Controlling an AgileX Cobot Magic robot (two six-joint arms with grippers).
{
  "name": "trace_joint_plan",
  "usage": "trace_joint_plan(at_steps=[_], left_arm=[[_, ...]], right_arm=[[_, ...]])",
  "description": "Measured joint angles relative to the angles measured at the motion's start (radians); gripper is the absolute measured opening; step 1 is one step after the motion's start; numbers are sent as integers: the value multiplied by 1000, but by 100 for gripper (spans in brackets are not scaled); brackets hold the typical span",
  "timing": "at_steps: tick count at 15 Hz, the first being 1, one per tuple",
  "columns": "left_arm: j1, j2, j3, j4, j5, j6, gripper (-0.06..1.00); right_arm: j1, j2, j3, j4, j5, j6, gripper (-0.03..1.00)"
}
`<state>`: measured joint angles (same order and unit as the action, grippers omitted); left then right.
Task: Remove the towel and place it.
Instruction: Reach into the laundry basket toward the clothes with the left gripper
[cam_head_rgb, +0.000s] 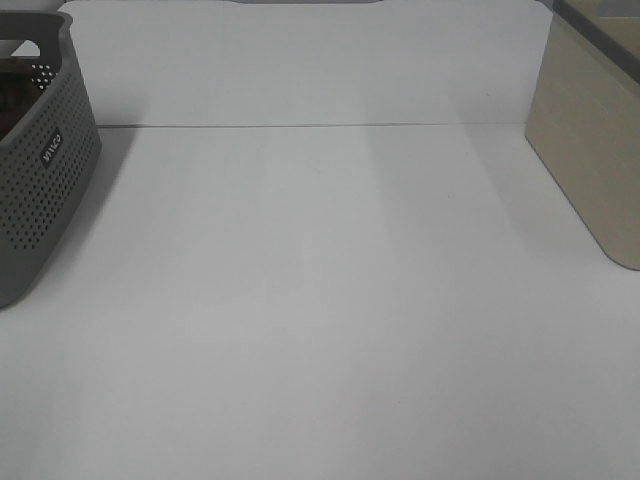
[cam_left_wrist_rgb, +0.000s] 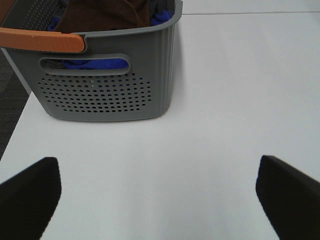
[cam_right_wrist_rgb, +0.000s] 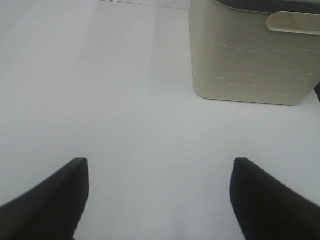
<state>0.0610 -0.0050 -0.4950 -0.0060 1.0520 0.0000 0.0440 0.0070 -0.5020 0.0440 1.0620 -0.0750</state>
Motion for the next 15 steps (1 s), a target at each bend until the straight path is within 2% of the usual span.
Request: trace_joint_plan(at_steps=[15], left_arm=[[0,0,0,11,0,0,99]], right_arm=[[0,-11,0,0,0,0,76]])
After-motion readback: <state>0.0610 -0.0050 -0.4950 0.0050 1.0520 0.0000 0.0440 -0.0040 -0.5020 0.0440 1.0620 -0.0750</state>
